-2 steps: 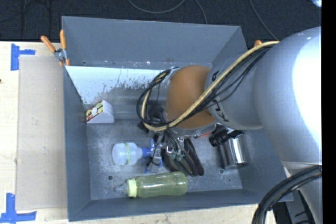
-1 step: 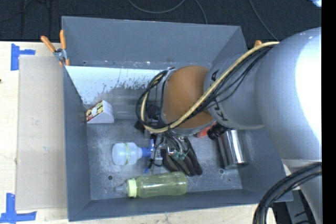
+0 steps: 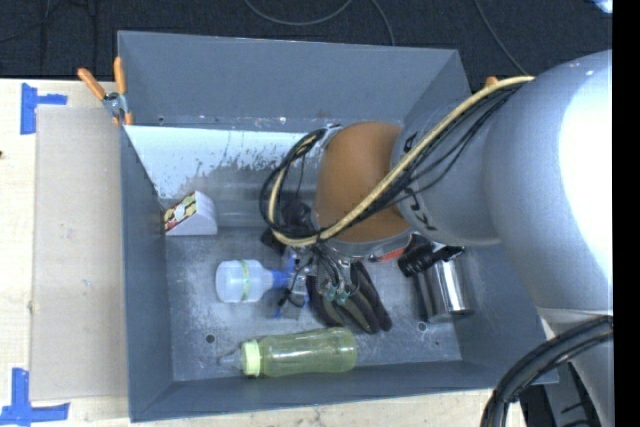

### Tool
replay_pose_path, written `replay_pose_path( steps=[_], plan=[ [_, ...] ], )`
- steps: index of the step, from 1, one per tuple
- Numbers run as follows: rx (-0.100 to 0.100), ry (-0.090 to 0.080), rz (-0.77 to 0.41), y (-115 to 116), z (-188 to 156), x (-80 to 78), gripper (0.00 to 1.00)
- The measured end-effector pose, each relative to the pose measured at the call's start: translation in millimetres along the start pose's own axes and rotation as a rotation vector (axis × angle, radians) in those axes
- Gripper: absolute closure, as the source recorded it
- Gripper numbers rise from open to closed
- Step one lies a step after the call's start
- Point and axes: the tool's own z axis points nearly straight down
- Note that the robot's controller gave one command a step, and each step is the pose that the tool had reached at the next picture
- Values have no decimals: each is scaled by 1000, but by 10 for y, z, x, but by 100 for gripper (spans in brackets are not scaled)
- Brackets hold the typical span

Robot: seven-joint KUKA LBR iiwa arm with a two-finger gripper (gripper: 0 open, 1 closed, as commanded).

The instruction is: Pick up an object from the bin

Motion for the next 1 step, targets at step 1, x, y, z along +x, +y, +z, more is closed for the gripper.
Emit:
replay_pose_path(
  steps=[1],
  plan=[
    [0, 0, 0, 0, 0, -1, 100]
  ],
)
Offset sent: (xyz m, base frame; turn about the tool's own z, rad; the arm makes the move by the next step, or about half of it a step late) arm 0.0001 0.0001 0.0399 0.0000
